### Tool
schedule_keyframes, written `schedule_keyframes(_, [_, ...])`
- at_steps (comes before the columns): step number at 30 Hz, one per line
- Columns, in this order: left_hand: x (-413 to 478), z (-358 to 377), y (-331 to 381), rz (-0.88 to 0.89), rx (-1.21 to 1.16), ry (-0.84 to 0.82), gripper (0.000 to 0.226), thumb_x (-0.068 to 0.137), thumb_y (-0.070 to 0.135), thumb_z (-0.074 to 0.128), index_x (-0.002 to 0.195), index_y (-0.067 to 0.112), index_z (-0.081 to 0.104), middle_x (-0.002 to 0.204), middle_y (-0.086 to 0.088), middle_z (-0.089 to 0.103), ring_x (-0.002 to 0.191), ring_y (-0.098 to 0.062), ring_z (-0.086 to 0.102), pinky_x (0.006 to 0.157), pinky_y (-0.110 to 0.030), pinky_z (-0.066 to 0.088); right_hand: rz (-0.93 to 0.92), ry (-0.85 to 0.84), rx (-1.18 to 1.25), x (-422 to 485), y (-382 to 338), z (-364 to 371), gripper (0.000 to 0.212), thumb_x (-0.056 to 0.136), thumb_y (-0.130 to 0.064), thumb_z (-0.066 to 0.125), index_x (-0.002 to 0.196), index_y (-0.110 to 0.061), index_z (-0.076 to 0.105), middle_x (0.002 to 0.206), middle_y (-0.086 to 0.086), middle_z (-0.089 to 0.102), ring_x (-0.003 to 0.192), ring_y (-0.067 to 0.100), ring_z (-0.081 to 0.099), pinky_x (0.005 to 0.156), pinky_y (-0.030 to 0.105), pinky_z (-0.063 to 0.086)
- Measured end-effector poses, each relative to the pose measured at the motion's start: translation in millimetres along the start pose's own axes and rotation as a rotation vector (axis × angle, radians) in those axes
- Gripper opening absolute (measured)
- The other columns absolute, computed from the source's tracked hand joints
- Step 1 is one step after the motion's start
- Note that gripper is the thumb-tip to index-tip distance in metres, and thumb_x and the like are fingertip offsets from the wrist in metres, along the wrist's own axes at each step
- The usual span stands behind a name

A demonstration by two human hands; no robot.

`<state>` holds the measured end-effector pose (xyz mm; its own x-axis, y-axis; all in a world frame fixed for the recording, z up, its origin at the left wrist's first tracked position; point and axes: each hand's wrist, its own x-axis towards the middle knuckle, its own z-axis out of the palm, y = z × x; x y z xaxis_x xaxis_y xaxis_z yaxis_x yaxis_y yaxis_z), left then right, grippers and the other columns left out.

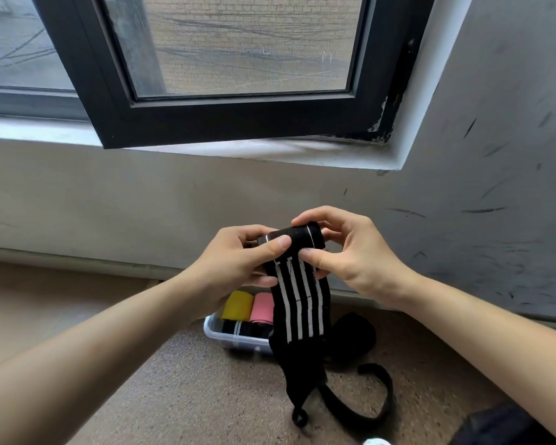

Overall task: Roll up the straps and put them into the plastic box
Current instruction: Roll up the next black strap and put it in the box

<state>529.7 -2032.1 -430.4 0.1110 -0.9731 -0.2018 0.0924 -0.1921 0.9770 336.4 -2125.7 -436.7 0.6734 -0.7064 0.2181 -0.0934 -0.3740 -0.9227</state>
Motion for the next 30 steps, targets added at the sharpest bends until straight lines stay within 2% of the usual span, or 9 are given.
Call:
schedule_keyframes(4, [1,1,0,0.101,0.047,0.062,0.022,0.092,0.013,0.073,0.113,0.005,0.072,0.090,-0.010,0.071,0.084,-0.021,0.075,0.063,-0.028,0.062,0.118,-0.059,0.099,1,-2,-3,0.034,0.091,-0.010,0.075,0.123,-0.020,0.067,0.113,0.012,0.071,0.099,0.028,0.073,0.060,0.039,0.062])
schedule_keyframes(6, [2,3,-1,0.188,0.118,0.105,0.020,0.091,0.008,0.074,0.111,0.006,0.072,0.087,-0.009,0.072,0.083,-0.021,0.074,0.069,-0.035,0.065,0.222,-0.103,0.184,2,-5,-5,0.030,0.095,-0.031,0.066,0.122,-0.018,0.068,0.109,0.009,0.074,0.096,0.023,0.074,0.061,0.037,0.061])
schedule_keyframes(8, [2,5,-4,0.264,0.153,0.123,0.021,0.089,0.004,0.076,0.110,0.007,0.073,0.086,-0.009,0.073,0.084,-0.022,0.075,0.074,-0.040,0.066,0.301,-0.142,0.191,4,-5,-7,0.048,0.093,-0.053,0.055,0.121,-0.017,0.070,0.111,0.009,0.075,0.099,0.025,0.073,0.065,0.039,0.061])
schedule_keyframes(11, [3,6,-7,0.361,0.206,0.116,0.024,0.087,0.002,0.077,0.110,0.009,0.073,0.086,-0.009,0.075,0.084,-0.019,0.075,0.074,-0.036,0.065,0.333,-0.172,0.169,5,-5,-9,0.057,0.091,-0.063,0.049,0.120,-0.020,0.073,0.113,0.009,0.075,0.103,0.028,0.072,0.072,0.042,0.062])
schedule_keyframes(15, [5,1,-8,0.460,0.305,0.119,0.028,0.087,0.007,0.080,0.113,0.013,0.072,0.096,-0.010,0.075,0.091,-0.022,0.074,0.080,-0.045,0.064,0.306,-0.163,0.203,5,-9,-6,0.052,0.095,-0.053,0.052,0.118,-0.011,0.072,0.110,0.016,0.075,0.087,0.018,0.072,0.058,0.032,0.060])
schedule_keyframes(18, [4,1,-10,0.478,0.337,0.125,0.030,0.087,0.009,0.079,0.115,0.014,0.070,0.100,-0.008,0.075,0.095,-0.029,0.073,0.079,-0.047,0.064,0.292,-0.160,0.228,5,-10,-6,0.039,0.101,-0.040,0.055,0.118,-0.010,0.073,0.104,0.009,0.076,0.085,0.012,0.071,0.052,0.027,0.058])
schedule_keyframes(23, [-1,8,-2,0.212,0.166,0.098,0.038,0.089,0.014,0.078,0.122,0.027,0.065,0.110,-0.006,0.073,0.094,-0.019,0.077,0.058,-0.031,0.061,0.241,-0.127,0.215,5,-7,-8,0.029,0.104,-0.027,0.055,0.121,-0.009,0.071,0.105,0.007,0.076,0.090,0.014,0.072,0.054,0.026,0.058])
schedule_keyframes(27, [-3,8,4,-0.003,0.103,0.042,0.047,0.080,0.046,0.075,0.122,0.027,0.068,0.114,0.000,0.077,0.098,-0.020,0.077,0.054,-0.026,0.057,0.192,-0.064,0.189,5,-3,-7,0.024,0.103,-0.017,0.059,0.122,-0.008,0.070,0.115,0.013,0.074,0.097,0.015,0.072,0.059,0.029,0.060])
schedule_keyframes(30, [-3,8,7,-0.049,0.107,0.057,0.045,0.086,0.052,0.070,0.118,0.021,0.071,0.111,-0.001,0.077,0.093,-0.020,0.077,0.057,-0.026,0.057,0.145,-0.046,0.174,4,0,-4,0.023,0.100,-0.010,0.063,0.122,-0.011,0.069,0.108,0.009,0.074,0.094,0.012,0.071,0.059,0.028,0.060])
